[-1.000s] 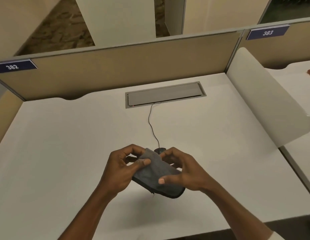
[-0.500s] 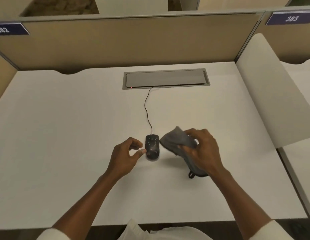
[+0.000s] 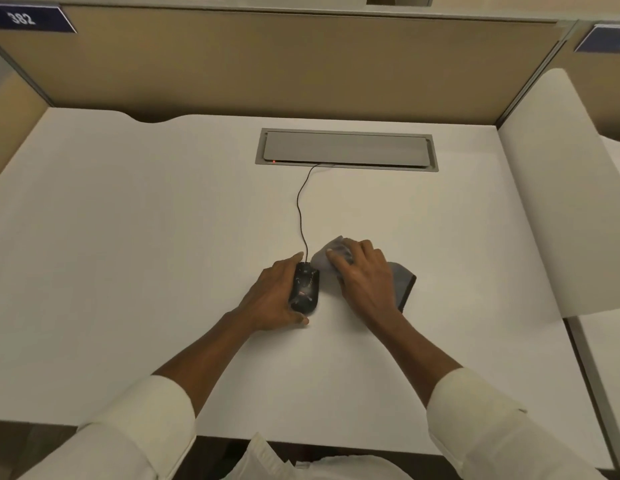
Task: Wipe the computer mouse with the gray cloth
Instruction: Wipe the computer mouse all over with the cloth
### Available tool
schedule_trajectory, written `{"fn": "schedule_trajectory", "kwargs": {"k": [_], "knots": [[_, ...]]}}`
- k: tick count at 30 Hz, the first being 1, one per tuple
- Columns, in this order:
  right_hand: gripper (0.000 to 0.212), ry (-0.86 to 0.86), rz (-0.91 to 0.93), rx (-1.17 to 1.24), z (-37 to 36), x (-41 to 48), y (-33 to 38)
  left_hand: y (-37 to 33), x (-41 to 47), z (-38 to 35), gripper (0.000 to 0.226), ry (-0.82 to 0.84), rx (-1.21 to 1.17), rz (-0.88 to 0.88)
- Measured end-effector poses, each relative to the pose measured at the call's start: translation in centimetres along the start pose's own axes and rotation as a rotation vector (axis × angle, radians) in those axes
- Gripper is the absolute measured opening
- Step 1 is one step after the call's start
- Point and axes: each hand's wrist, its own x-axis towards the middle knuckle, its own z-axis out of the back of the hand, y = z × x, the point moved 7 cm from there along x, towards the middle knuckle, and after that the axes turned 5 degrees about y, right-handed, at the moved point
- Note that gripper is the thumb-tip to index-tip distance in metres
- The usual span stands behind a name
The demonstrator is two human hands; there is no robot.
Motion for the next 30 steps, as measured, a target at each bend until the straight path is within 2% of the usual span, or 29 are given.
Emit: {"fn": "schedule_trajectory", "kwargs": {"k": [6,9,12,16,24,30], "knots": [[0.041,0.107,0.06,-0.029,-2.1,-0.1,1.5,0.3,0.3,-0.3,0.13,-0.047,-0.008,-0.018],[0.051,0.166,0.117,-0.024,-3.0,-0.8,2.3,0.7,0.4,-0.5,0.129,-0.054,-0.048,0.0],[0.06,0.154,0.177,-0.012,-3.6,-2.7,3.0,1.0,0.6,-0.6,0.131,-0.059,-0.078,0.008],[0.06,0.132,0.244,-0.032,-4.2,-6.4,3.8,1.0,0.7,-0.4,0.133,-0.065,-0.085,-0.013],[0.061,0.165,0.148,-0.063,-4.3,-5.2,3.7,0.9,0.7,-0.6,0.128,-0.076,-0.087,-0.008],[0.07,0.32,0.066,-0.015,-4.4,-0.3,2.7,0.8,0.6,-0.4,0.127,-0.092,-0.075,-0.013]]}}
